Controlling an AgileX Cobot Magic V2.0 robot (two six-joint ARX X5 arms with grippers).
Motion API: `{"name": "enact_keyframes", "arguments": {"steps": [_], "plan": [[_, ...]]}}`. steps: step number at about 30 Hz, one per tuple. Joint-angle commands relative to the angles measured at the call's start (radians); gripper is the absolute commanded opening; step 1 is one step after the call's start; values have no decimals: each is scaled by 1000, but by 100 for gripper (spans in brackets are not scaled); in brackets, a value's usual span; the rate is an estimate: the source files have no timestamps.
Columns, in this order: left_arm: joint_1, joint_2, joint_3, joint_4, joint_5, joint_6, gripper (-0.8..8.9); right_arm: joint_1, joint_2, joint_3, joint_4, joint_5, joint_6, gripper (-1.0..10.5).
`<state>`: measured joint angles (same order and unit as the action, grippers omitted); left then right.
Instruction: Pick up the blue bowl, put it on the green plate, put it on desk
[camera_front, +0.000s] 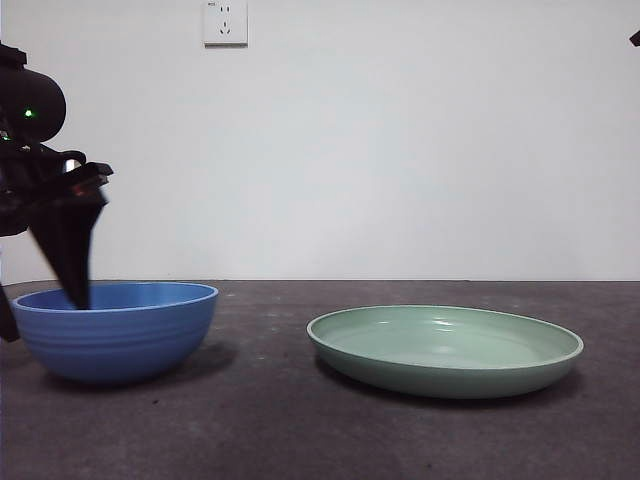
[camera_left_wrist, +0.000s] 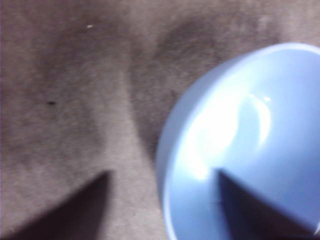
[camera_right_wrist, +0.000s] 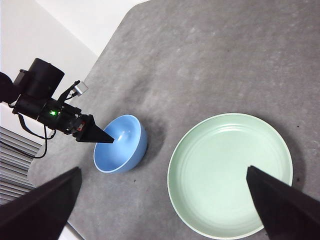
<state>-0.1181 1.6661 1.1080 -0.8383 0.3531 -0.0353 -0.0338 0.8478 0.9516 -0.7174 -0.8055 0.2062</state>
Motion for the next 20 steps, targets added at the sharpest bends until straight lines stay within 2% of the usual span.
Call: {"name": "enact_keyframes", "arguments": {"steps": [1, 5, 12, 20], "plan": [[0, 22, 18, 1, -6, 12, 100, 0, 7, 16, 6, 2, -11, 579], [0, 22, 18, 3, -6, 11, 15, 0, 7, 16, 6, 2, -11, 579], [-9, 21, 53, -17, -42, -3, 15, 0, 7, 16, 6, 2, -5, 579], [-85, 22, 235, -109, -72, -56, 15, 0, 7, 16, 6, 2, -5, 579]]}}
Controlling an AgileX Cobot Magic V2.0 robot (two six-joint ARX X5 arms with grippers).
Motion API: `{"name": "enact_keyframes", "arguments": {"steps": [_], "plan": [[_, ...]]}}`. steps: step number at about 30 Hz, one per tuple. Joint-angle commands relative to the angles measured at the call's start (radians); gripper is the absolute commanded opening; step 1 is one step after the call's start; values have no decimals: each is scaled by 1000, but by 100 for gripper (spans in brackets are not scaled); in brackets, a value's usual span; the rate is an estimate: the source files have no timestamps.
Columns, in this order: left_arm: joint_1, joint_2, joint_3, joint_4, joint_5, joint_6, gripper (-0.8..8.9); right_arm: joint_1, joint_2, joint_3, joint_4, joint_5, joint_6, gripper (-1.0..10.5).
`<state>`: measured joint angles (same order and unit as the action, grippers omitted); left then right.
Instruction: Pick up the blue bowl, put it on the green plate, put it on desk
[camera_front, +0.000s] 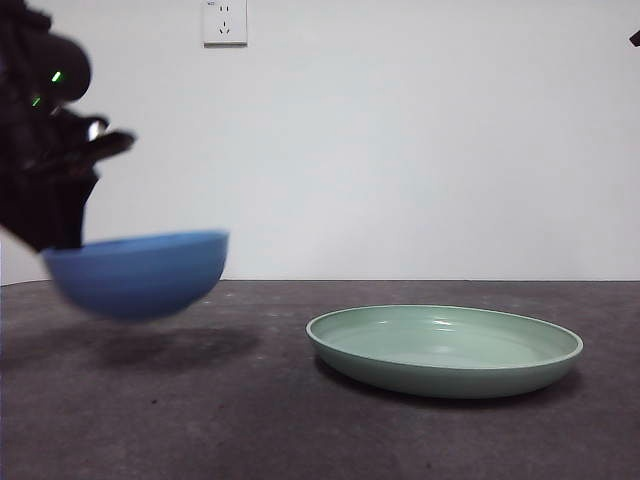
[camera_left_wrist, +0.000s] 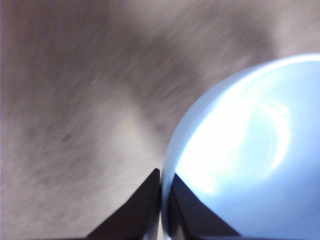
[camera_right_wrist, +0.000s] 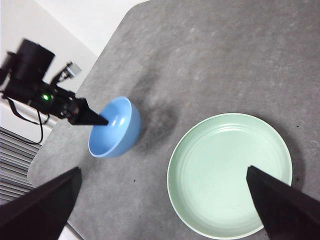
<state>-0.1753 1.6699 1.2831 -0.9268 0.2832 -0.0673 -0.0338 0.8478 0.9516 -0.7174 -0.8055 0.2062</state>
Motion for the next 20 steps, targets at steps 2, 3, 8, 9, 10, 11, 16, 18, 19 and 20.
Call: {"name": "enact_keyframes", "arguments": {"steps": [2, 3, 8, 9, 10, 11, 16, 18, 19, 20], "plan": [[-62, 19, 107, -39, -2, -33, 15, 0, 7, 16, 6, 2, -5, 579], [-84, 23, 132, -46, -2, -36, 15, 0, 7, 16, 6, 2, -5, 579], [-202, 76, 253, -53, -3, -66, 15, 0, 7, 16, 7, 2, -5, 579], [-228, 97, 283, -53, -3, -74, 15, 0, 7, 16, 7, 2, -5, 579], [-251, 116, 310, -53, -3, -79, 15, 0, 7, 16, 7, 2, -6, 579], [-277, 140, 344, -58, -3, -84, 15, 0, 7, 16, 7, 2, -8, 579], [-385, 293, 534, -107, -3, -83, 15, 0, 7, 16, 7, 2, -9, 579], [-422, 364, 615, -118, -5, -83, 15, 0, 7, 16, 7, 2, -9, 579], [-436, 394, 650, -127, -11, -83, 15, 0, 7, 16, 7, 2, -9, 579], [-451, 427, 688, -138, -30, -83, 15, 0, 7, 16, 6, 2, -9, 579]]}}
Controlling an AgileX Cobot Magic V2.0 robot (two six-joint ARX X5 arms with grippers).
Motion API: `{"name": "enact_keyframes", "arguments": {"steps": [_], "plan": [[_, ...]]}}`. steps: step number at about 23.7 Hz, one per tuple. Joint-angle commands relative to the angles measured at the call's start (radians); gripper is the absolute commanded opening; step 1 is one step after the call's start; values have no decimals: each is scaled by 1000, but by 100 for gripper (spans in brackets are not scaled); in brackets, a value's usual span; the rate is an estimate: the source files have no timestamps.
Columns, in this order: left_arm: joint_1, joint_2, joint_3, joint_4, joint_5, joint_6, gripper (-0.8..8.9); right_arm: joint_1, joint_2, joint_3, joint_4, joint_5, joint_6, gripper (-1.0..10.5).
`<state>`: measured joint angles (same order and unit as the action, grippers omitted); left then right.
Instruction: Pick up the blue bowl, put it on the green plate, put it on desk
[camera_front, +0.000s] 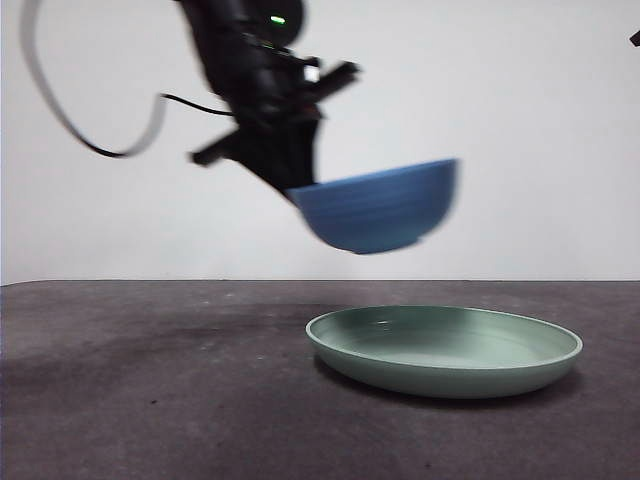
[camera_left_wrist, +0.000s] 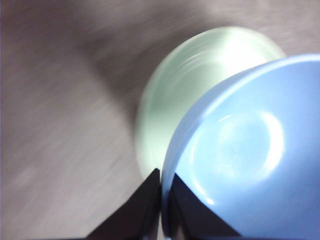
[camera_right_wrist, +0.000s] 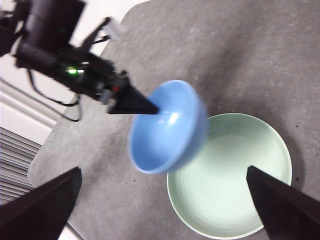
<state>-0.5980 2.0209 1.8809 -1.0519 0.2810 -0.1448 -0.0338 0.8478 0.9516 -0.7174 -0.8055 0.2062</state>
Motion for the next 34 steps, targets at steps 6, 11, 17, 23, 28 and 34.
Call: {"name": "enact_keyframes", "arguments": {"steps": [6, 11, 17, 23, 28, 34], "plan": [[-85, 229, 241, -93, -116, 9, 15, 0, 7, 16, 6, 2, -19, 579], [-99, 296, 241, -112, -106, 8, 19, 0, 7, 16, 7, 2, -25, 579], [-105, 312, 241, -99, -59, 13, 19, 0, 7, 16, 6, 2, -24, 579], [-105, 312, 241, -92, -58, 27, 363, 0, 7, 16, 6, 2, -25, 579], [-105, 312, 296, -137, -33, 27, 529, 0, 7, 16, 7, 2, -35, 579], [-99, 290, 449, -338, -33, 129, 530, 0, 7, 16, 10, 2, -40, 579]]}}
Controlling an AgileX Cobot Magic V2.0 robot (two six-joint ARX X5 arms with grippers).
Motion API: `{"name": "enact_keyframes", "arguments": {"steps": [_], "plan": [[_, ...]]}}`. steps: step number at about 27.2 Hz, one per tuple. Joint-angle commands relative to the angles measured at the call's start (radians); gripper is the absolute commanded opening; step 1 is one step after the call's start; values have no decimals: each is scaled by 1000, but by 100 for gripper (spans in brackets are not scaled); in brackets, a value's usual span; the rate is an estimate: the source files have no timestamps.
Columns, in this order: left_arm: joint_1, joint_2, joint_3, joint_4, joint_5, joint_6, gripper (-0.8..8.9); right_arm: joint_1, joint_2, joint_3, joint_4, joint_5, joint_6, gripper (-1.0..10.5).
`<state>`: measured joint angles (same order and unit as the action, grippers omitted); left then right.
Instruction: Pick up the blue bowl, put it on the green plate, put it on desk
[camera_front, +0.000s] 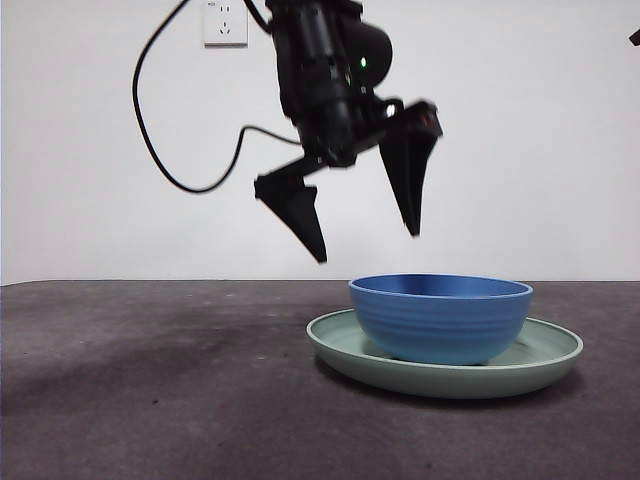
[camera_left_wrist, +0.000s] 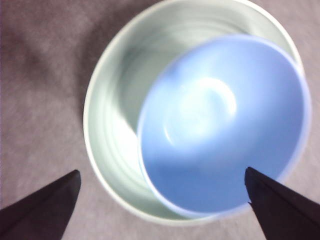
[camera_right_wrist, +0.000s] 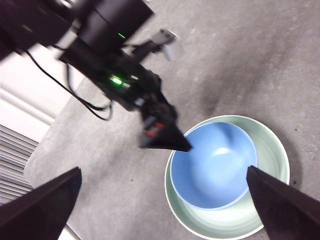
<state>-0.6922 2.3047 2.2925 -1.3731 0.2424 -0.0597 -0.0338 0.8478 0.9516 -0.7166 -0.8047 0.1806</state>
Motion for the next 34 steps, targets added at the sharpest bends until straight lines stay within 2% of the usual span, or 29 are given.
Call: {"name": "enact_keyframes", "arguments": {"steps": [1, 9, 13, 17, 22, 27, 34], "plan": [[-5, -20, 37, -30, 6, 55, 531, 0, 7, 16, 9, 1, -14, 579], [1, -330, 26, -76, 4, 79, 532, 1, 7, 16, 6, 1, -14, 579], [15, -533, -56, -76, 4, 124, 530, 6, 7, 16, 5, 1, -14, 579], [15, -762, -267, -55, 5, 172, 530, 22, 7, 16, 5, -1, -12, 579], [33, -1022, -583, 85, 21, 211, 530, 25, 7, 16, 3, 0, -9, 579], [39, -1252, -864, 228, 103, 213, 530, 25, 7, 16, -3, 1, -9, 579], [39, -1501, -1153, 379, 104, 196, 530, 25, 7, 16, -12, 2, -9, 579]]}}
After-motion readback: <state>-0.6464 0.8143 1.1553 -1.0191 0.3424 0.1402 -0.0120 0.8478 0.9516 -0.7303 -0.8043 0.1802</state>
